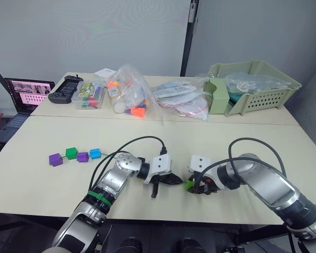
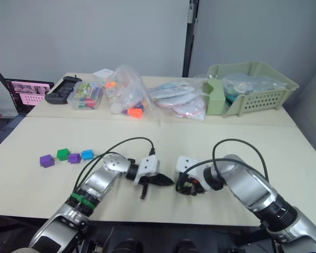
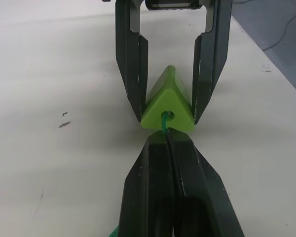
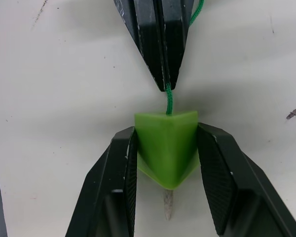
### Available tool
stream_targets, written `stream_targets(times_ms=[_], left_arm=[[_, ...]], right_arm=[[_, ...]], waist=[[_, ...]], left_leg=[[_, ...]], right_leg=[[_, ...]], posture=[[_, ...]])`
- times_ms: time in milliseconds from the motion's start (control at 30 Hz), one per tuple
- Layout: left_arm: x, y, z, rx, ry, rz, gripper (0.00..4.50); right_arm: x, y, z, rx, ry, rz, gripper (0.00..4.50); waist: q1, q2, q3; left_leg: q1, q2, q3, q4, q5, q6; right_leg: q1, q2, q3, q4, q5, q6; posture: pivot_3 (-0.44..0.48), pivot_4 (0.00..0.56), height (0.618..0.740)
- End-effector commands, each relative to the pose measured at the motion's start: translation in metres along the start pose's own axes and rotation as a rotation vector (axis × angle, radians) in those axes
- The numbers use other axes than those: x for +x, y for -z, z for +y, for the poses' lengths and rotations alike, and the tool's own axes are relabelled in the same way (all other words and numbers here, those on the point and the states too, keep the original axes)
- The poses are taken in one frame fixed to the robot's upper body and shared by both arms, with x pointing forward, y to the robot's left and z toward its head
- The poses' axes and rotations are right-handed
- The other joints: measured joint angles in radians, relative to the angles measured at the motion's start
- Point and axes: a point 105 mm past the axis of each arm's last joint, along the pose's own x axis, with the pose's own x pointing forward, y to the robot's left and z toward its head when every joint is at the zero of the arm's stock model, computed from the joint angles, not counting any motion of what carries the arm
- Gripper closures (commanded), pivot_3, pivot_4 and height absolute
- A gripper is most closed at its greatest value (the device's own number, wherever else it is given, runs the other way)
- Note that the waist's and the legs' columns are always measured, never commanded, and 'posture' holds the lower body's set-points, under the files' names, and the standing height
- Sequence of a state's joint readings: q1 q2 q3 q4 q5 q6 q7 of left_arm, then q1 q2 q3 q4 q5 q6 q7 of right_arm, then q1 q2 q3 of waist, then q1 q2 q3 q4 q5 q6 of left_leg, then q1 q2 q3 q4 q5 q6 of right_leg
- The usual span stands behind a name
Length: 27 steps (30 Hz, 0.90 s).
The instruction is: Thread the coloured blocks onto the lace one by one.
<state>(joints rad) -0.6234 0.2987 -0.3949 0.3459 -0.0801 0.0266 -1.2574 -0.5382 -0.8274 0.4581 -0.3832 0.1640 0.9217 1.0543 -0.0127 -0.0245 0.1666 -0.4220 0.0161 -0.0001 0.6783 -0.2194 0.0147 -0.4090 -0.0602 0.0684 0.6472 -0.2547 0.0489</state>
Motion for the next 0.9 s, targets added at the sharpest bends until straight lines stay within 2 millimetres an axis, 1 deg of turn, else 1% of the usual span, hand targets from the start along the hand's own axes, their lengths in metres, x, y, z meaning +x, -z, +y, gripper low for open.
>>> stream_targets(times_ms=[33,300,400,467,500,567,767,800,900], left_arm=[[0.006,-0.007,0.000,0.037,0.023,-0.009,4.50],[0.009,-0.006,0.001,0.012,0.030,-0.009,4.50],[0.007,-0.008,0.002,-0.011,0.029,-0.029,3.73],[0.004,-0.010,0.005,-0.010,0.019,-0.035,3.07],[0.002,-0.011,0.007,-0.007,0.011,-0.036,2.67],[-0.002,-0.011,0.009,-0.009,-0.003,-0.037,2.12],[-0.020,-0.007,0.014,-0.041,-0.032,-0.018,0.10],[-0.021,-0.007,0.013,-0.041,-0.031,-0.018,0.00],[-0.025,-0.009,0.011,-0.037,-0.024,-0.028,0.00]], right_arm=[[-0.002,-0.005,0.004,-0.018,-0.009,-0.009,3.23],[-0.003,-0.003,0.003,-0.013,-0.001,-0.005,3.23],[-0.003,-0.003,0.003,-0.010,0.000,-0.004,3.23],[-0.002,-0.003,0.002,-0.008,0.001,-0.004,3.23],[-0.001,-0.003,0.002,-0.008,0.002,-0.005,3.23],[-0.001,-0.003,0.002,-0.007,0.002,-0.005,3.23],[0.001,-0.005,0.000,-0.016,0.011,-0.011,3.23],[0.000,-0.006,0.000,-0.020,0.015,-0.011,3.23],[0.000,-0.008,-0.002,-0.034,0.023,-0.011,3.23]], waist=[[0.000,0.000,0.000],[0.000,0.000,0.000],[0.000,0.000,0.000],[0.000,0.000,0.000],[0.000,0.000,0.000],[0.000,0.000,0.000],[-0.001,0.000,0.000],[-0.001,0.000,0.000],[-0.001,0.000,0.000]], left_leg=[[0.000,0.000,0.000,0.000,0.000,0.000],[0.000,0.000,0.000,0.000,0.000,0.000],[0.000,0.000,0.000,0.000,0.000,0.000],[0.000,0.000,0.000,0.000,0.000,0.000],[0.000,0.000,0.000,0.000,0.000,0.000],[0.000,0.000,0.000,0.000,0.000,0.000],[0.000,0.000,0.000,0.000,0.000,0.000],[0.000,0.000,0.000,0.000,0.000,0.000],[0.000,0.000,0.000,0.000,0.000,0.000]], right_leg=[[0.000,0.000,0.000,0.000,0.000,0.000],[0.000,0.000,0.000,0.000,0.000,0.000],[0.000,0.000,0.000,0.000,0.000,0.000],[0.000,0.000,0.000,0.000,0.000,0.000],[0.000,0.000,0.000,0.000,0.000,0.000],[0.000,0.000,0.000,0.000,0.000,0.000],[0.000,0.000,0.000,0.000,0.000,0.000],[0.000,0.000,0.000,0.000,0.000,0.000],[0.000,0.000,0.000,0.000,0.000,0.000]], posture=[[0.000,0.150,0.737],[0.000,0.150,0.737],[0.000,0.150,0.737],[0.000,0.150,0.737],[0.000,0.150,0.737],[0.000,0.150,0.737],[0.000,0.150,0.737],[0.000,0.150,0.737],[0.000,0.150,0.737]])
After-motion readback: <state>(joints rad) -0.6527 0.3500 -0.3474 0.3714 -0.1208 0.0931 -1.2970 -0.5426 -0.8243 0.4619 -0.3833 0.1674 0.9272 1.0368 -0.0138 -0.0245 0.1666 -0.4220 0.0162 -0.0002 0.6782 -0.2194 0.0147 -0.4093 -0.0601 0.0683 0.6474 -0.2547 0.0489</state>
